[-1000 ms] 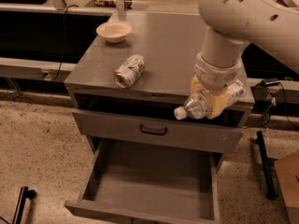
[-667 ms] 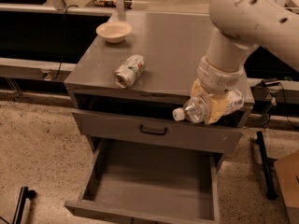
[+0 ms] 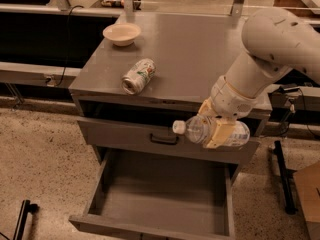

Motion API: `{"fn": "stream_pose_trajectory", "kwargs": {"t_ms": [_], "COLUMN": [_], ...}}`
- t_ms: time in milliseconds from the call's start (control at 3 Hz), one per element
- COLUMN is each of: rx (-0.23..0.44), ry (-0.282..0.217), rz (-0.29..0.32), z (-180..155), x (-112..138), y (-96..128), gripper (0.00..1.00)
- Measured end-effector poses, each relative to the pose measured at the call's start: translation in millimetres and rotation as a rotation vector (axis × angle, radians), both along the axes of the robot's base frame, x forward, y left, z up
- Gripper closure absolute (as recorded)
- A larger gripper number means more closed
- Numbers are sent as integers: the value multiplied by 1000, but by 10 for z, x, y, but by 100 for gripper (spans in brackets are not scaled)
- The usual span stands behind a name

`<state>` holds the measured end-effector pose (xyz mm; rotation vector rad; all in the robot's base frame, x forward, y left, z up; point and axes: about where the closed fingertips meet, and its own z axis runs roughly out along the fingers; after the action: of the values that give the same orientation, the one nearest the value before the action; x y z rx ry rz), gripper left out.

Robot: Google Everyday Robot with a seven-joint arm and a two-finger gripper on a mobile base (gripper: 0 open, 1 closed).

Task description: Place blue plastic bottle into middle drawer

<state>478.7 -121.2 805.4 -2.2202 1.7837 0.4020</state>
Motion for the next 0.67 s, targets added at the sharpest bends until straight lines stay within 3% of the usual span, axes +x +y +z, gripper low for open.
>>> {"fn": "stream_pose_trajectory", "kwargs": {"t_ms": [333,667], "rx": [18,57], "ry": [31,104], "rz": [-27,-110], "z": [-97,-647], "x": [55,-60], "y": [3,59], "gripper": [100,100]}}
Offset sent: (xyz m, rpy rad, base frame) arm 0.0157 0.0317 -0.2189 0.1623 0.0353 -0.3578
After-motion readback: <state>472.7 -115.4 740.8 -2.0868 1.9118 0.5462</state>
